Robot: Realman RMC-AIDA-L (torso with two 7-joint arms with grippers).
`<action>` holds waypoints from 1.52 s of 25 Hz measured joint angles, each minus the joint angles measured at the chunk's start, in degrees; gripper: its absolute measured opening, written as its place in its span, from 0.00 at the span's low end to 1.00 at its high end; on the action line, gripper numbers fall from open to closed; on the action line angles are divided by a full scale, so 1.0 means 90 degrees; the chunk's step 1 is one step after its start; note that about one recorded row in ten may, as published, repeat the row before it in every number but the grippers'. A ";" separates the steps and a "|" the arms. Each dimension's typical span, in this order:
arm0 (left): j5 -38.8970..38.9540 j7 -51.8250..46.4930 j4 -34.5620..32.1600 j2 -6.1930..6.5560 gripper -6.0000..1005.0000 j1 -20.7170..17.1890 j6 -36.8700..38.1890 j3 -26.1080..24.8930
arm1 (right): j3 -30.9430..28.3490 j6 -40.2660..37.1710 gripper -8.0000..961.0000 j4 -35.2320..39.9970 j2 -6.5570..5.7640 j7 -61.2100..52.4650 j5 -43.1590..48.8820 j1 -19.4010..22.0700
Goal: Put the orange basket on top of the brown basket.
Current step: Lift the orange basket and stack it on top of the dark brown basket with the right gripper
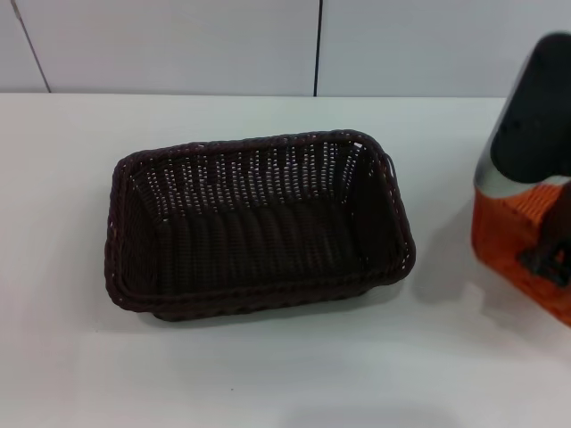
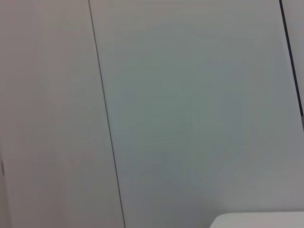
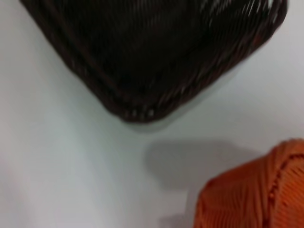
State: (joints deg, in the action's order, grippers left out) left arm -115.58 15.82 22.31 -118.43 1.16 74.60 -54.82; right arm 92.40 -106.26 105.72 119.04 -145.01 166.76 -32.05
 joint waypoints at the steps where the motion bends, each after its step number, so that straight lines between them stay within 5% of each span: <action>1: 0.0000 0.0000 -0.0001 0.0005 0.78 0.0000 0.0010 0.0012 | 0.0031 -0.0026 0.18 0.0310 -0.0008 -0.0024 0.0001 -0.0063; 9: 0.0001 -0.0054 0.0029 0.0011 0.78 -0.0034 0.0053 0.0014 | 0.0235 -0.0107 0.17 0.1103 -0.0026 0.0249 0.0024 -0.0360; 20: 0.0004 -0.0064 0.0099 -0.0035 0.78 -0.0089 0.0038 0.0057 | 0.1303 0.0842 0.17 0.1362 -0.0022 0.3022 0.0055 -0.0778; 27: 0.0095 -0.0085 0.0250 -0.0051 0.78 -0.0141 -0.0004 0.0162 | 0.1774 0.2252 0.17 0.1325 -0.0074 0.5378 -0.0027 -0.0167; 31: 0.0156 -0.0087 0.0378 -0.0053 0.78 -0.0167 -0.0025 0.0171 | 0.1961 0.2723 0.17 0.1309 -0.0013 0.6904 -0.0088 0.0600; 38: 0.0416 -0.0088 0.0533 -0.0053 0.78 -0.0167 -0.0154 0.0239 | 0.1972 0.3402 0.18 0.1197 -0.0012 0.7599 -0.0043 0.1255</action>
State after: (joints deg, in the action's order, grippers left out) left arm -111.84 15.03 27.11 -118.91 -0.34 73.21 -52.67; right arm 110.15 -75.65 116.50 118.93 -76.62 166.37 -20.75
